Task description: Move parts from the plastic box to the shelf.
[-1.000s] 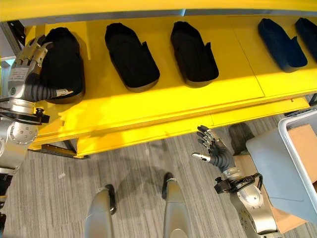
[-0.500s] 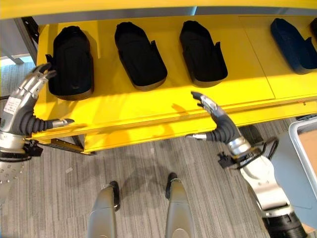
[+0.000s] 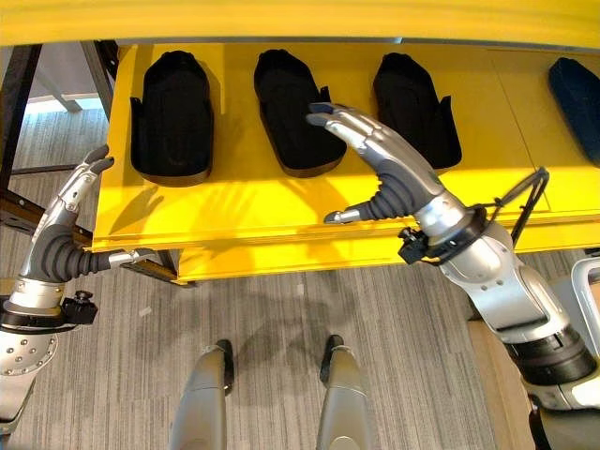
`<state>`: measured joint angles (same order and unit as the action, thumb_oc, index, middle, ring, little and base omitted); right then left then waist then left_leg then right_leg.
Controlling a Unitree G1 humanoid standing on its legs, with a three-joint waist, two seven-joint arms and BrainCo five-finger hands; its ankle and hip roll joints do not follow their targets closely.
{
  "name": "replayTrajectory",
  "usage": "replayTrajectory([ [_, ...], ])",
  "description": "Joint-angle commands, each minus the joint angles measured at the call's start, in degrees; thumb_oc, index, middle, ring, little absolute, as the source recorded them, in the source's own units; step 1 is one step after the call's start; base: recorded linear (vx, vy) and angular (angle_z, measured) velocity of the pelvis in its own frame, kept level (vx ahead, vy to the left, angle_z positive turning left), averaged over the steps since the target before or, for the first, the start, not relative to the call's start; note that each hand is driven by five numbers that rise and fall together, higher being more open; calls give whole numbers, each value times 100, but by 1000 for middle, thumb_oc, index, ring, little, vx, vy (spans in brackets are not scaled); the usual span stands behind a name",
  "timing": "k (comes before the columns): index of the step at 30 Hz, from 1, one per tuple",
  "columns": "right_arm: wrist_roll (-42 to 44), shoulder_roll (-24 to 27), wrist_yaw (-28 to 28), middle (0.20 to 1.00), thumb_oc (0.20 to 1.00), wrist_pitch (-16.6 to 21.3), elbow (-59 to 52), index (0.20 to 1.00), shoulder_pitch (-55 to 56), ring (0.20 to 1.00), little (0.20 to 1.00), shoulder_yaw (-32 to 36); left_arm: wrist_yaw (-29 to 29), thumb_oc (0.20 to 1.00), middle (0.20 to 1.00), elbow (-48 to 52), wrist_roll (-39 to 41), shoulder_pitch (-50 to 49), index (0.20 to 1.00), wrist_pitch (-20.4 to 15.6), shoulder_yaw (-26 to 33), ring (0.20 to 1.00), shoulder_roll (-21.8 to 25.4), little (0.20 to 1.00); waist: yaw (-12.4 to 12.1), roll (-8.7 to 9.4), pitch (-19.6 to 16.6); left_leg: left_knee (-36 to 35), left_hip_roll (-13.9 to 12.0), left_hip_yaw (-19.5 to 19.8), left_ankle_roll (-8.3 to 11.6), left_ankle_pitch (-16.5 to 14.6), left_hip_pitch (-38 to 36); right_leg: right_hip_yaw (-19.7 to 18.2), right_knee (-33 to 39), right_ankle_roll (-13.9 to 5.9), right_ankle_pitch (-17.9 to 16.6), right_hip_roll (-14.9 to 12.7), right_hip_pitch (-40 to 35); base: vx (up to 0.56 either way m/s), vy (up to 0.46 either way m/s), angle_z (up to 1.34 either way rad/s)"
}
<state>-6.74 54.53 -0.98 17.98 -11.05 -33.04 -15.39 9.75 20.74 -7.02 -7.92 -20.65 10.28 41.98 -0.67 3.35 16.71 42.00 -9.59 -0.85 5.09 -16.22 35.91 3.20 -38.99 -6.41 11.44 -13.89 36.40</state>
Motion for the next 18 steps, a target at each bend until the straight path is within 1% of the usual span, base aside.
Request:
replayTrajectory([
  [1, -201, 19, 358, 1000, 1000, 78, 220, 1000, -349, 1000, 1000, -192, 4, 1000, 1000, 399, 440, -48, 1000, -289, -137, 1000, 124, 1000, -5, -74, -330, -547, -203, 293, 60, 764, -109, -387, 47, -107, -535, -140, -82, 6, -8, 8],
  [3, -269, 23, 412, 1000, 1000, 27, 446, 1000, -591, 1000, 1000, -400, -33, 1000, 1000, 390, 578, -90, 1000, -307, -186, 1000, 104, 1000, -42, -80, -310, -549, -190, 305, 54, 765, -113, -382, 47, -104, -530, -152, -89, -4, -9, 9],
  [4, -344, -13, 468, 1000, 1000, -6, 733, 1000, -873, 1000, 1000, -649, -48, 1000, 1000, 385, 624, -102, 1000, -305, -222, 1000, 126, 1000, -71, -96, -285, -565, -174, 314, 39, 816, -93, -378, 67, -100, -574, -166, -92, -14, -11, 6],
  [6, -423, -27, 569, 1000, 1000, -61, 970, 1000, -1057, 1000, 1000, -784, -52, 1000, 1000, 378, 710, -143, 1000, -317, -239, 1000, 123, 1000, -101, -110, -262, -571, -162, 318, 35, 824, -87, -374, 65, -102, -569, -165, -99, 1, -8, 6],
  [7, -419, -58, 606, 1000, 1000, -80, 1104, 1000, -1110, 1000, 1000, -825, -44, 1000, 1000, 373, 703, -161, 1000, -318, -253, 1000, 129, 1000, -117, -120, -247, -543, -157, 318, 39, 781, -92, -368, 33, -110, -526, -174, -105, -3, -3, 5],
  [8, -446, -85, 656, 1000, 1000, -128, 1258, 1000, -1242, 1000, 1000, -884, -30, 1000, 1000, 361, 761, -175, 1000, -329, -274, 1000, 144, 1000, -145, -130, -228, -551, -142, 314, 24, 829, -64, -371, 51, -100, -573, -180, -92, 1, -1, 5],
  [12, -489, -134, 819, 1000, 1000, -208, 1600, 1000, -1480, 1000, 1000, -977, -27, 1000, 1000, 344, 825, -200, 1000, -319, -299, 1000, 182, 1000, -174, -153, -185, -546, -118, 324, 8, 840, -48, -365, 33, -95, -574, -196, -82, 5, -2, 5],
  [13, -476, -161, 867, 1000, 1000, -220, 1676, 1000, -1514, 1000, 1000, -972, -35, 1000, 1000, 332, 849, -209, 1000, -314, -306, 1000, 184, 1000, -179, -160, -173, -515, -121, 323, 12, 791, -55, -367, 4, -100, -526, -199, -92, 0, 0, 0],
  [15, -474, -191, 928, 1000, 1000, -251, 1756, 1000, -1586, 1000, 1000, -966, -40, 1000, 1000, 332, 874, -198, 1000, -301, -328, 1000, 196, 1000, -183, -171, -155, -508, -118, 322, 10, 791, -49, -371, -1, -100, -523, -206, -85, 0, 0, 0],
  [18, -390, -316, 1113, 1000, 1000, -269, 1922, 1000, -1569, 1000, 1000, -805, -33, 1000, 1000, 283, 902, -182, 1000, -293, -396, 1000, 178, 1000, -193, -190, -146, -493, -102, 329, -2, 786, -25, -367, -11, -98, -523, -203, -73, 0, 0, 0],
])
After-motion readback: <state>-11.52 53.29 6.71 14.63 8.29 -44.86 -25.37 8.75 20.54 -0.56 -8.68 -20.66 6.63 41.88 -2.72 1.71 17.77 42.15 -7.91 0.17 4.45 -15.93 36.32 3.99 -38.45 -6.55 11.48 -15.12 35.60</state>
